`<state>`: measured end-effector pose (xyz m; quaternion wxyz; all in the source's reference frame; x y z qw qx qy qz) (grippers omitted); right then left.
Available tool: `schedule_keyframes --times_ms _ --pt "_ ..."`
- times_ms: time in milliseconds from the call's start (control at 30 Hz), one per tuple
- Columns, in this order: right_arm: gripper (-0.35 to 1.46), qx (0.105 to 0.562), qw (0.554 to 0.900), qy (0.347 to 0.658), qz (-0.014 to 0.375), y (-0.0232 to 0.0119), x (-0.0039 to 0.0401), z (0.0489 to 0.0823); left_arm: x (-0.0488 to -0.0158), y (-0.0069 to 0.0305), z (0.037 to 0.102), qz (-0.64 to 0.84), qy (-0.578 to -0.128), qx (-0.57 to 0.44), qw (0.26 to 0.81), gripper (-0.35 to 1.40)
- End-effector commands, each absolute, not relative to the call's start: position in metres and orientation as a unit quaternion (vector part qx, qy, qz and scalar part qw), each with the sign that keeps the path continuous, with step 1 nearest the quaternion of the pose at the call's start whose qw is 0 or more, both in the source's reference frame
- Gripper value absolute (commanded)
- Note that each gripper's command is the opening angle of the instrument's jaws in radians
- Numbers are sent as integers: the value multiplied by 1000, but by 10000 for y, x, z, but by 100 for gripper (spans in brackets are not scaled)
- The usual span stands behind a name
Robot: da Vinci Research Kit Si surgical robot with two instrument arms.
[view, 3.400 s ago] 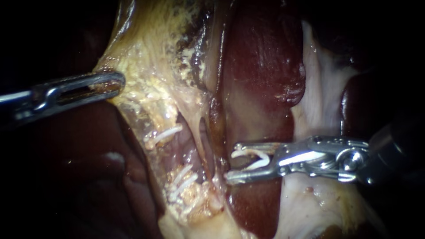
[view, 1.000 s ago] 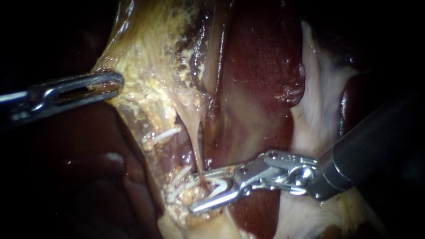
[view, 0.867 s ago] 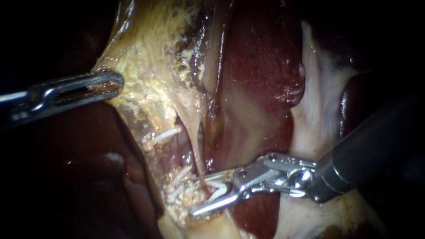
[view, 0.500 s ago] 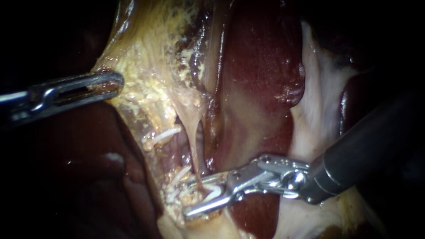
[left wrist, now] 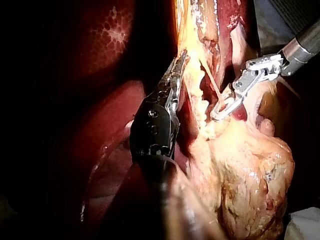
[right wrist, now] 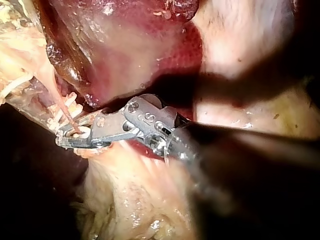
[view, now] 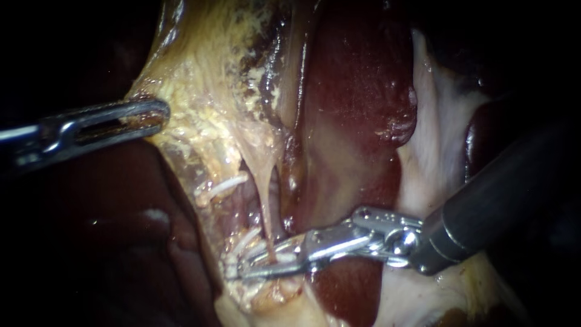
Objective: Clipping first clip right tube
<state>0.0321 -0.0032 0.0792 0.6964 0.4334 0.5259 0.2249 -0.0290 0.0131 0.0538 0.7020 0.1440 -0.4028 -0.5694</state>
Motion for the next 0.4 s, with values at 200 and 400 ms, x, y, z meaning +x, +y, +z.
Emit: schedule_keyframes --times_ms 200,400 --pt "-35 432 698 526 223 -33 321 793 -290 131 537 -569 -403 144 702 -35" --pt "-35 431 698 526 223 -31 320 797 -290 131 537 -569 -403 144 702 -35"
